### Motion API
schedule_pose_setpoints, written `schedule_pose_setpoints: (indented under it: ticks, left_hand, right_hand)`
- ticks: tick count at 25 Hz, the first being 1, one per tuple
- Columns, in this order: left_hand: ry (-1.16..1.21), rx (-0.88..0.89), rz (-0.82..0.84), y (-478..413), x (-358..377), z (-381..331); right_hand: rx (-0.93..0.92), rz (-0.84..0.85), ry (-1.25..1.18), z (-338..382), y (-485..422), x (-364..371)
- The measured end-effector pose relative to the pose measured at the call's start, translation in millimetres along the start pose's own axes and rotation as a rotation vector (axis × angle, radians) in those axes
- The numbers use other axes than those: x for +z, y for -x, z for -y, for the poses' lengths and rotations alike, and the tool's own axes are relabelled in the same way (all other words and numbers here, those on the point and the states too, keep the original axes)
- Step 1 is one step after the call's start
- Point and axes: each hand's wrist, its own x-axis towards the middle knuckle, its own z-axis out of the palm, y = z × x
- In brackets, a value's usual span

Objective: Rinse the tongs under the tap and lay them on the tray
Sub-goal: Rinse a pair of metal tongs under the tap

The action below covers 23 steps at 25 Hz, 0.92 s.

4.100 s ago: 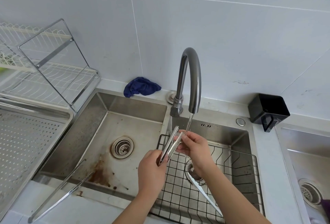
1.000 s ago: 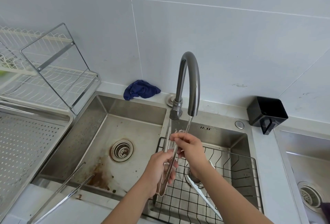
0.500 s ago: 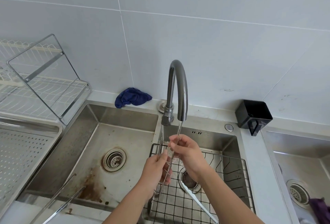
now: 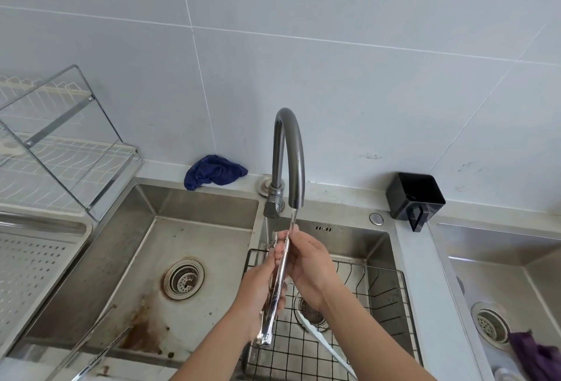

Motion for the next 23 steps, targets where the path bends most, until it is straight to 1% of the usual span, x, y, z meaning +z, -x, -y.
schedule_pose_setpoints:
  ticks: [1, 3, 5, 7, 9, 11, 13, 14, 15, 18, 19, 20, 21, 23]
  left_hand:
    - [0.025, -0.005, -0.009, -1, 2, 0]
    - [0.046, 0.007, -0.042, -4, 4, 0]
    - [0.009, 0.042, -0.114, -7, 7, 1]
    - [-0.054, 0.100, -0.177, -9, 12, 2]
    - [-0.149, 0.166, -0.219, -12, 16, 2]
    - [-0.219, 0.227, -0.250, -13, 18, 3]
    - [-0.223, 0.263, -0.264, -11, 19, 3]
    - [-0.219, 0.279, -0.278, -10, 20, 2]
    - [-0.222, 0.299, -0.307, -9, 20, 1]
    - [-0.282, 0.384, -0.412, -6, 15, 0]
    - [-0.282, 0.409, -0.415, -2, 12, 0]
    - [-0.283, 0.429, -0.392, 1, 8, 1]
    - [-0.294, 0.445, -0.347, 5, 4, 0]
    - [-0.349, 0.422, -0.219, 11, -3, -2]
  right_hand:
    - [0.003, -0.009, 0.023, 0, -1, 0]
    - [-0.045, 0.024, 0.150, 8, -2, -2]
    - [-0.123, 0.052, 0.276, 15, -1, -4]
    - [-0.168, 0.025, 0.346, 15, 1, -4]
    - [-0.168, -0.023, 0.304, 11, 3, -4]
    - [-0.156, -0.009, 0.144, 12, 5, -9]
    - [-0.153, 0.017, 0.020, 16, 6, -14]
    - [-0.164, 0.020, 0.020, 18, 8, -16]
    - [-0.186, 0.009, 0.078, 18, 9, -17]
    - [-0.283, -0.091, 0.496, 17, 9, -14]
    - [-0.304, -0.121, 0.571, 16, 7, -13]
    - [-0.308, -0.146, 0.580, 16, 4, -12]
    - [-0.302, -0.167, 0.556, 15, 2, -12]
    - [-0.286, -0.191, 0.509, 13, -1, -12]
